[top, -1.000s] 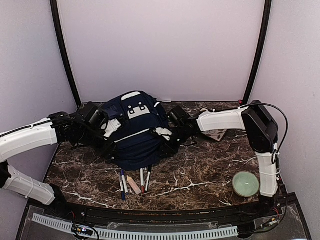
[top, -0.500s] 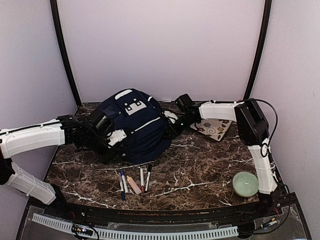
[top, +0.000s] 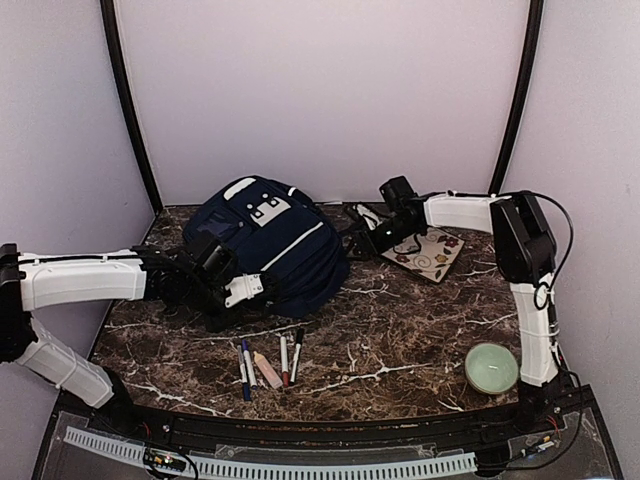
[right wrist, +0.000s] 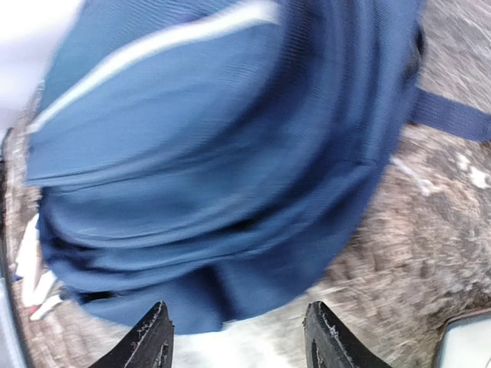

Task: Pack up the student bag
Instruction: Move the student bag to the center of the board, then pick up the student bag from the center of the board.

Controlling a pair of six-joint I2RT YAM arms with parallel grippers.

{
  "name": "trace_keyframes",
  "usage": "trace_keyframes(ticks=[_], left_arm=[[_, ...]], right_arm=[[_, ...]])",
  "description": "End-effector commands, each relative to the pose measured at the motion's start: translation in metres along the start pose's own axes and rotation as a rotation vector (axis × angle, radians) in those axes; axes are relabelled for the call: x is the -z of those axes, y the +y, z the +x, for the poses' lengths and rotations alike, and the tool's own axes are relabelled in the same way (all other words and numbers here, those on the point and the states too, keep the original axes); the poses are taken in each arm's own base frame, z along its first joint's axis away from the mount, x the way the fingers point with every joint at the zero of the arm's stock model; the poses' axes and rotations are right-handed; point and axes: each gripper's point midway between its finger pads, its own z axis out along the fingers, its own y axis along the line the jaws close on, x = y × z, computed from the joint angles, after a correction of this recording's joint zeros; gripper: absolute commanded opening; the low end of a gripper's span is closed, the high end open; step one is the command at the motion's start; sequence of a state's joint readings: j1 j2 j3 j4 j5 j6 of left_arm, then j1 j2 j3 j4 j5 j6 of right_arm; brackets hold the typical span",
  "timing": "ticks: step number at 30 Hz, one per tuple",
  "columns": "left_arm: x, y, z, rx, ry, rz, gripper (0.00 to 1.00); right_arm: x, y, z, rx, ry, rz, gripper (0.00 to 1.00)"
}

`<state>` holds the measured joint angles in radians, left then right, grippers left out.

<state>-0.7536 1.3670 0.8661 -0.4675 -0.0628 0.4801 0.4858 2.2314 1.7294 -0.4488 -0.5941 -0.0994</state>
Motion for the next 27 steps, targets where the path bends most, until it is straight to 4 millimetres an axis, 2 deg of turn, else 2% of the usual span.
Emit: trace_keyframes(ticks=[1, 5, 10, 14, 18, 22, 27], left_arm=[[-0.014, 0.019, -0.025, -0.101, -0.087, -0.065, 0.46], [-0.038, 0.015, -0.018, -0.145, -0.048, -0.020, 0.40], [-0.058, 0.024, -0.010, -0.161, -0.010, -0.060, 0.42], [-0.049, 0.028, -0.019, -0.160, -0.049, -0.079, 0.46], [-0.030, 0.036, -0.019, -0.133, -0.084, -0.106, 0.59], [-0.022, 0.030, -0.020, -0.157, -0.137, -0.063, 0.57], [-0.023, 0.039, -0.017, -0.164, -0.145, -0.046, 0.52]], right_arm=[[0.033, 0.046, -0.023, 0.047, -0.080, -0.093, 0.58], [0.048, 0.063, -0.020, 0.042, -0.102, -0.110, 0.58], [0.059, 0.078, -0.014, 0.043, -0.116, -0.135, 0.57], [0.054, 0.079, -0.005, 0.030, -0.104, -0.148, 0.57], [0.052, 0.080, -0.004, 0.028, -0.098, -0.160, 0.57], [0.050, 0.084, -0.004, 0.030, -0.098, -0.176, 0.57], [0.047, 0.088, 0.000, 0.027, -0.089, -0.191, 0.56]])
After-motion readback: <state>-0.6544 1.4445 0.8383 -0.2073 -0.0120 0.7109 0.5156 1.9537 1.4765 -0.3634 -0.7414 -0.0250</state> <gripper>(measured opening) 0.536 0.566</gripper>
